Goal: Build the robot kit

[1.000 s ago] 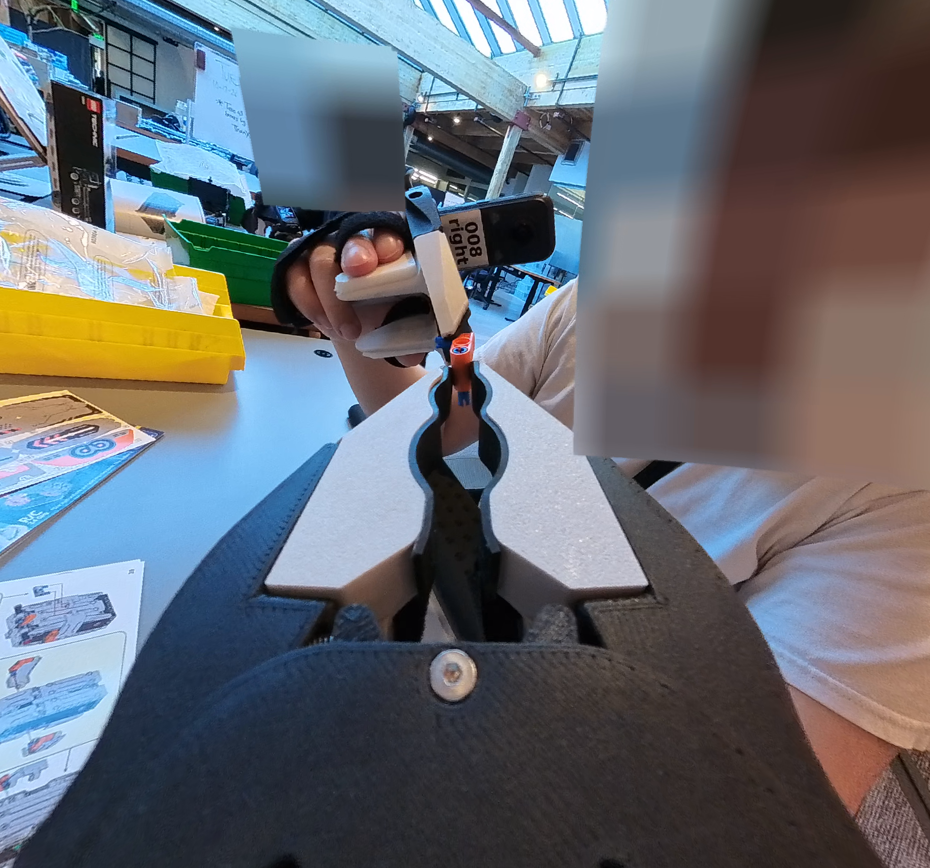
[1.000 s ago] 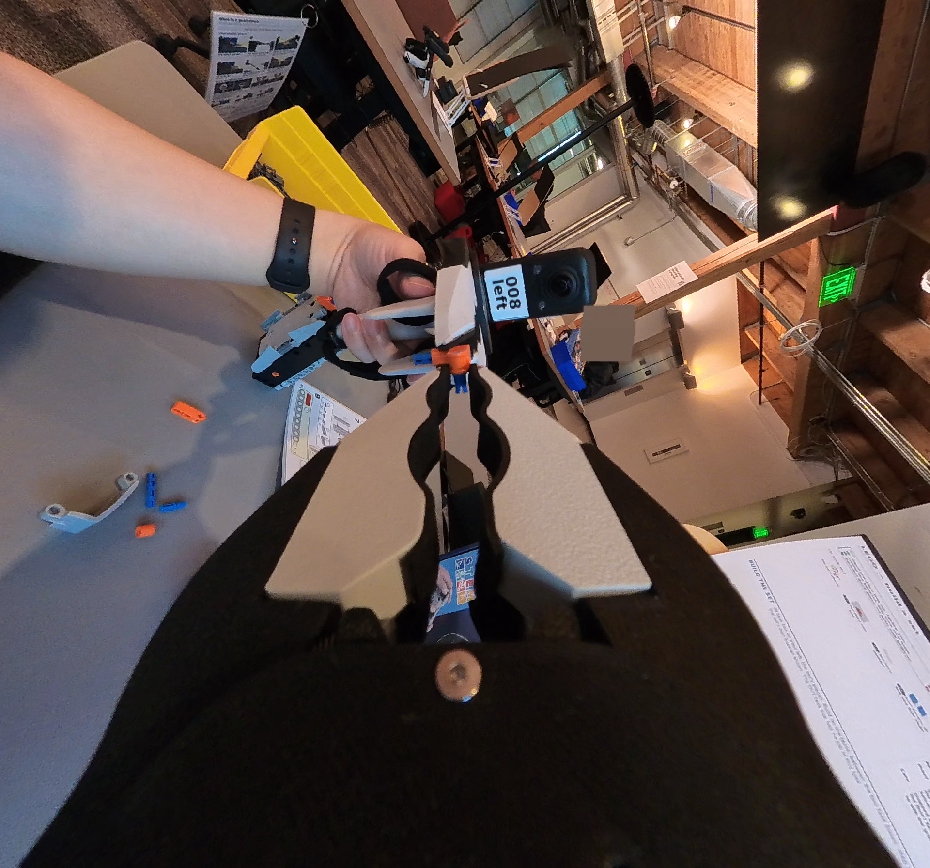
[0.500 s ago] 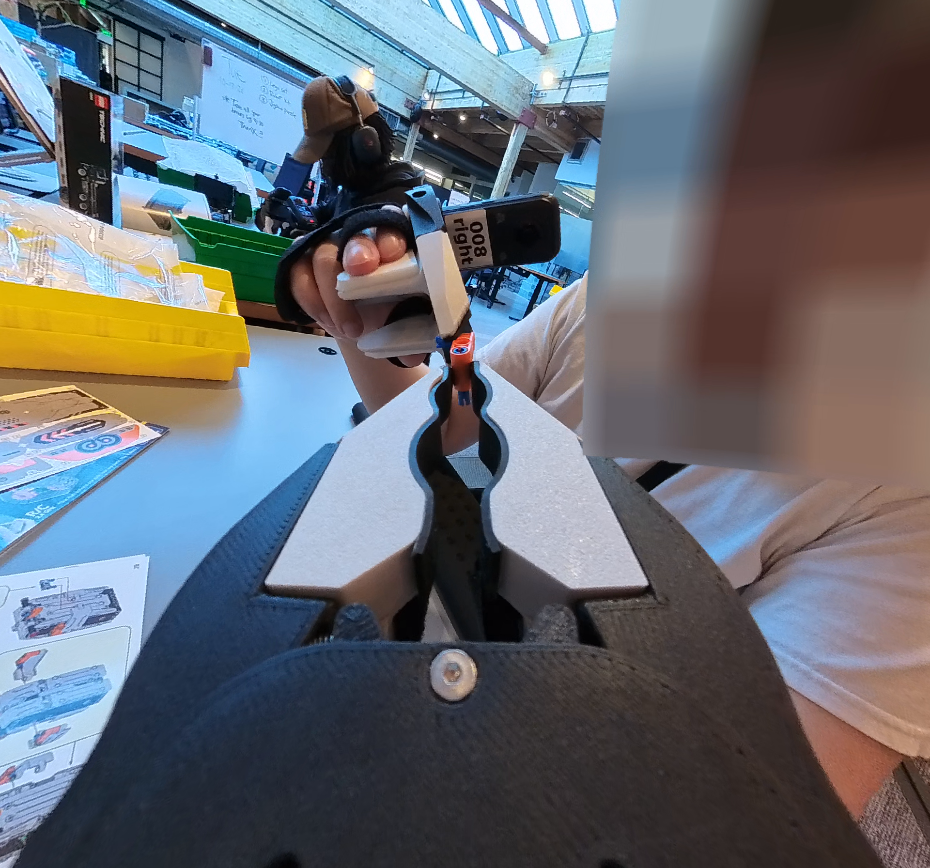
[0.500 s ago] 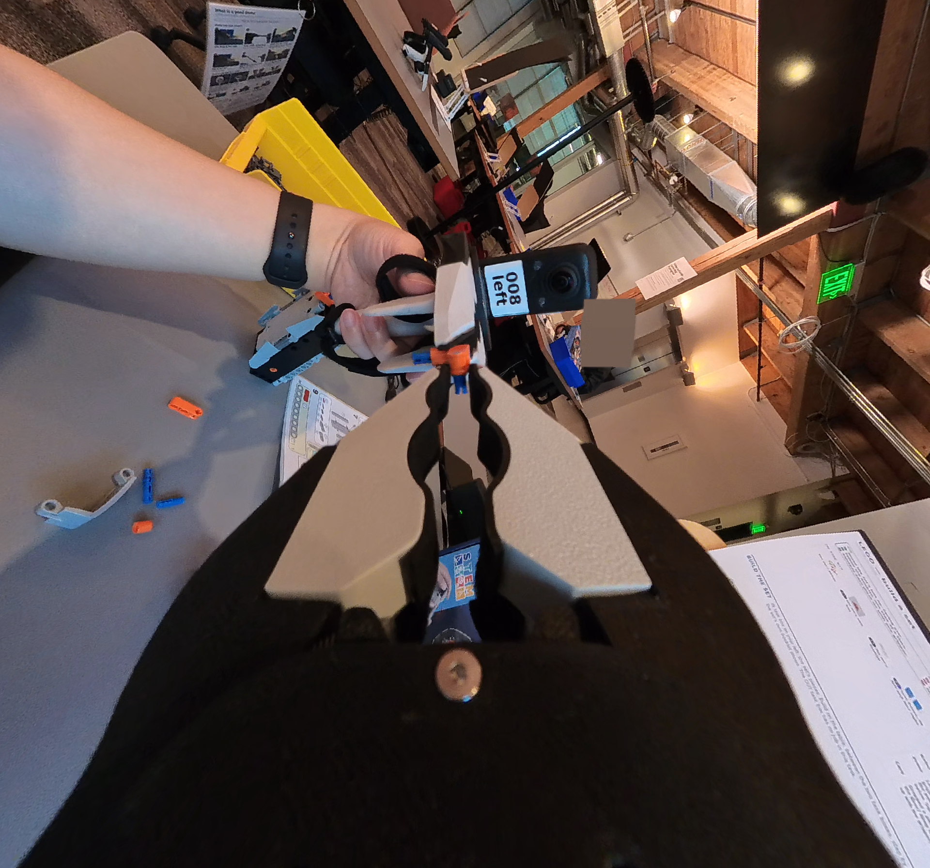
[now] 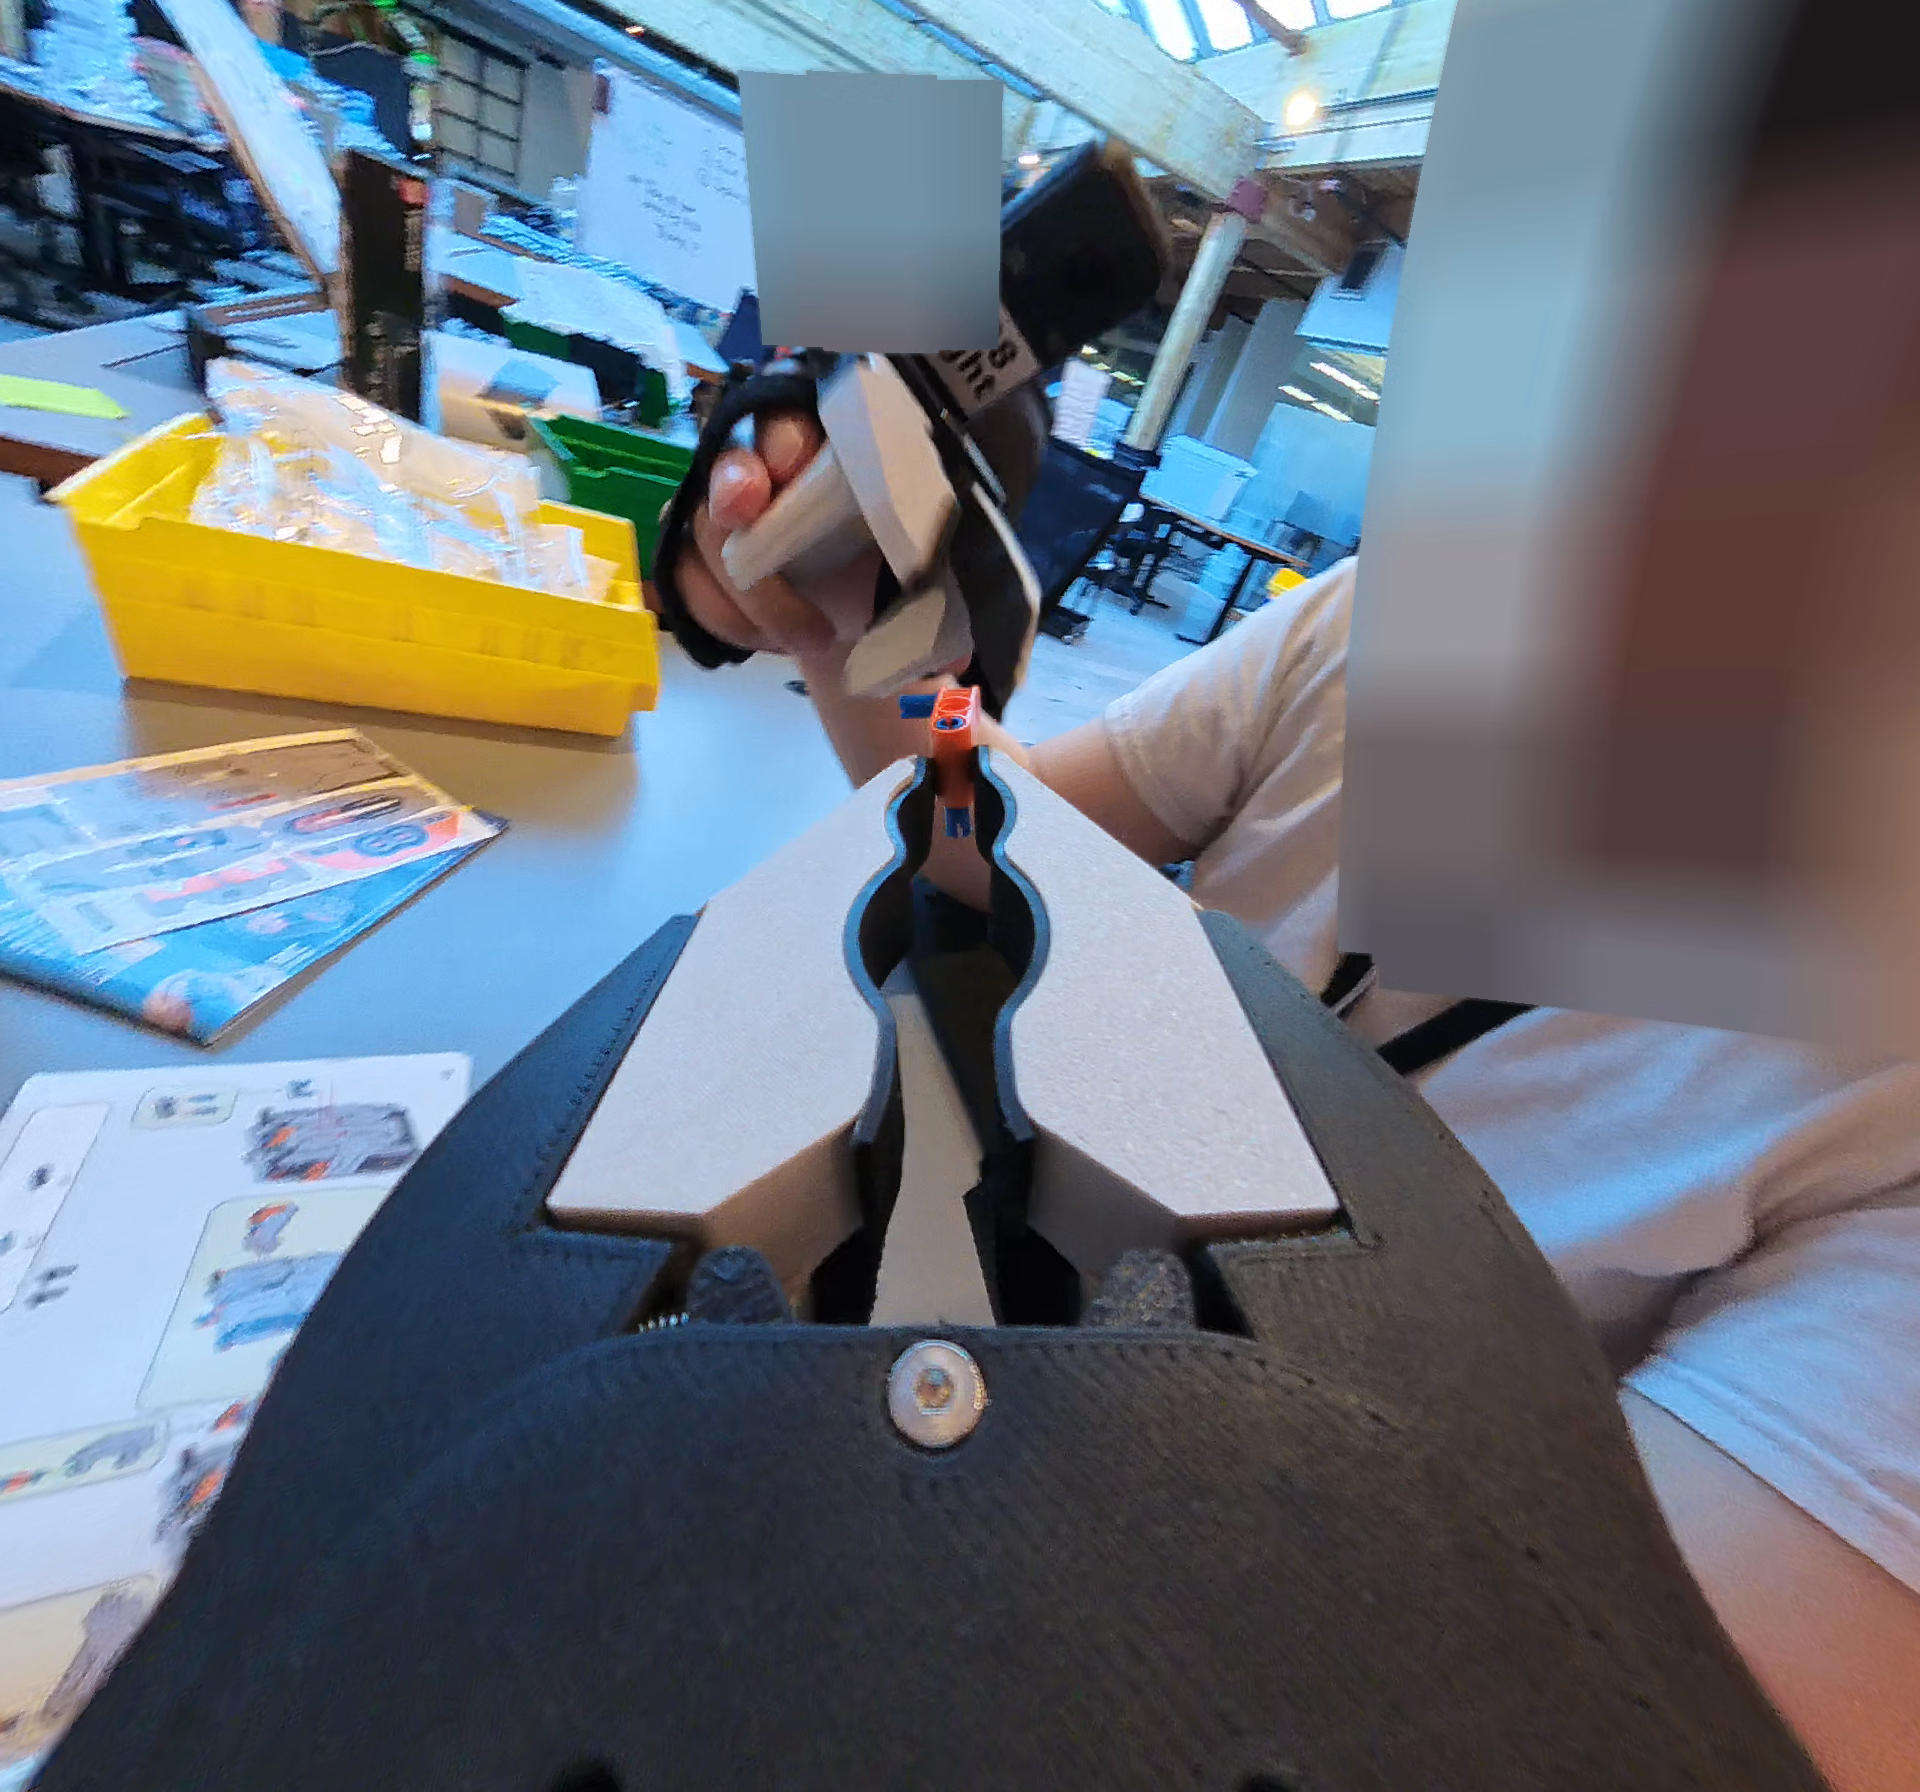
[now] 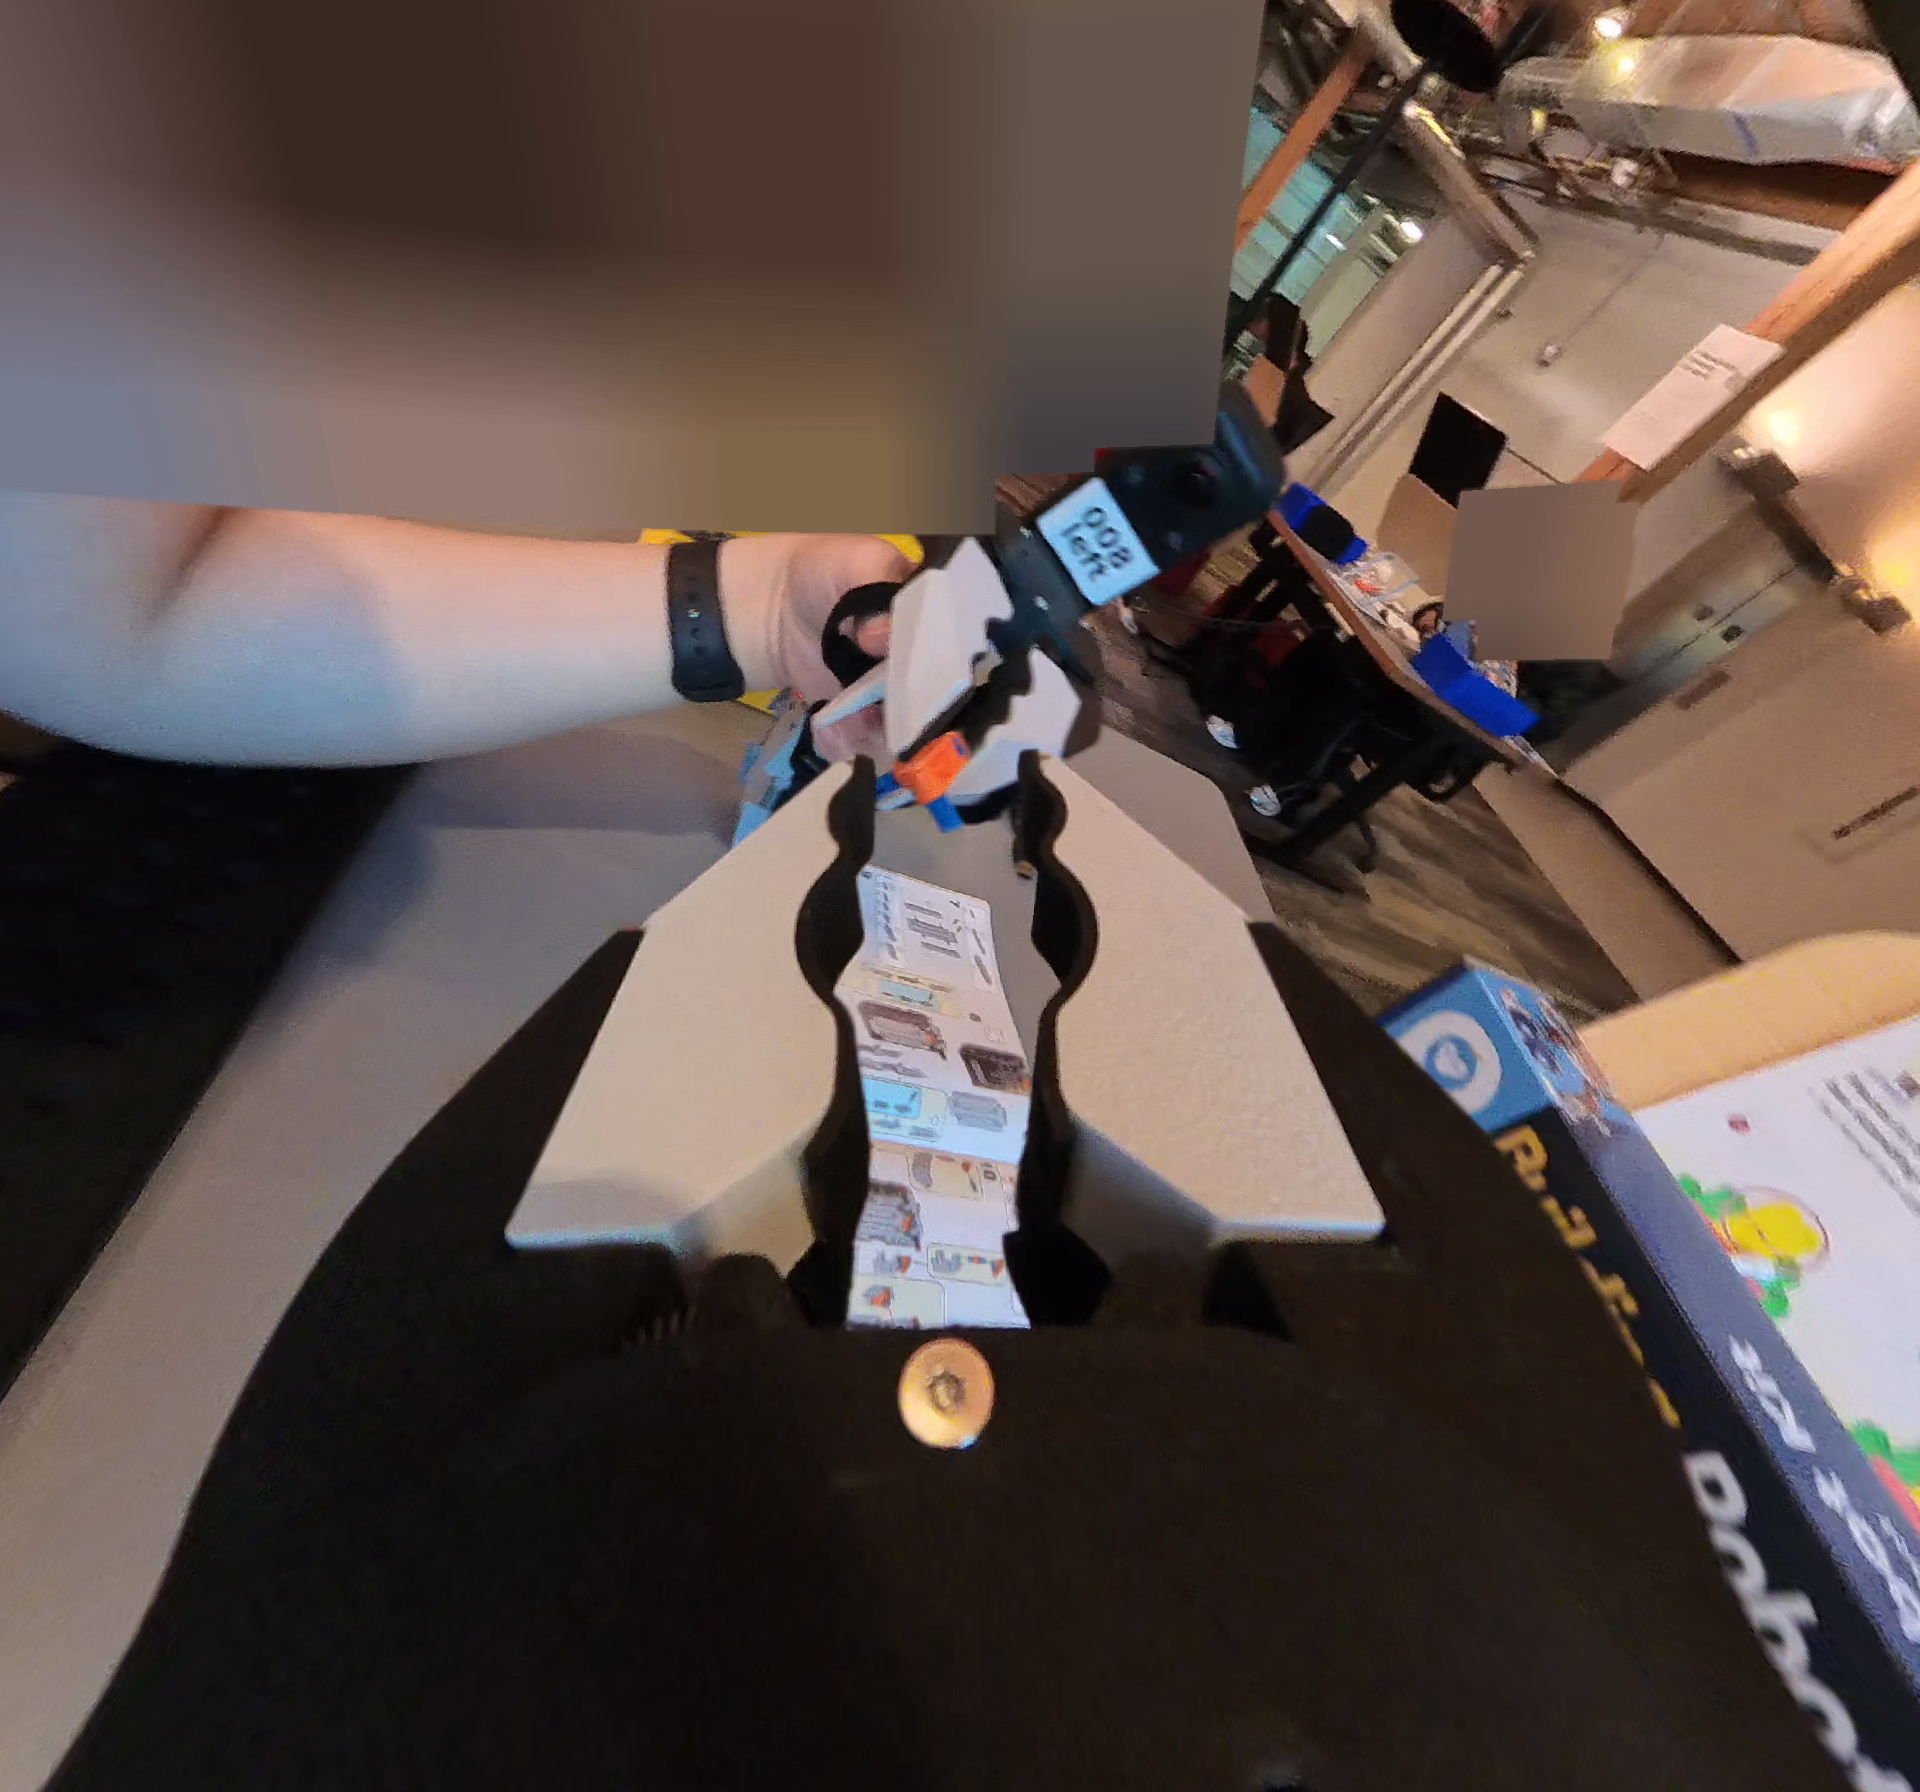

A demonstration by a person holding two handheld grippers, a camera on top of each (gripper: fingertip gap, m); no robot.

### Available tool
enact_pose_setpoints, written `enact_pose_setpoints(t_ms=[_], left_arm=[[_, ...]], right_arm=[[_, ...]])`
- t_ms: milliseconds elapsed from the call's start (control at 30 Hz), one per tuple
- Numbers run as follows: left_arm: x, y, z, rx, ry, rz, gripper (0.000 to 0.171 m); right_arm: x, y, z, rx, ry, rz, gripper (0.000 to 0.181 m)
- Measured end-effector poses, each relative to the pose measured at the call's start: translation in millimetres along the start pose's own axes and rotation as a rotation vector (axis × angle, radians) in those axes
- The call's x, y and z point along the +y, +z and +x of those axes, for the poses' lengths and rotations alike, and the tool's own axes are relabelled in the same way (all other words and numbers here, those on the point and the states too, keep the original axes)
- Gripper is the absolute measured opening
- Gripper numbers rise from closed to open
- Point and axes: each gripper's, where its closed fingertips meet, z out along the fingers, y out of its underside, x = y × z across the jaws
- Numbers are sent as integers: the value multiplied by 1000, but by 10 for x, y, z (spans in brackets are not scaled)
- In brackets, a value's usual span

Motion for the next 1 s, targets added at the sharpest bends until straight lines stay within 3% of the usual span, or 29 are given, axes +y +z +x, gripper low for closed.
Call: enact_pose_setpoints(t_ms=[233,400,633,833,1000], left_arm=[[13,-18,-1,-8,9,-5,4],[-13,-49,42,-3,18,7,4],[-90,-157,144,-6,48,40,5],[-191,-301,278,-36,102,72,5],[-244,-383,393,-50,146,88,5]], right_arm=[[76,-126,150,28,67,8,26],[284,-131,120,-10,89,-73,26],[1184,-119,-203,-224,286,-358,23],[1871,227,-746,-411,377,-625,23],[2193,394,-918,-409,365,-743,25]])
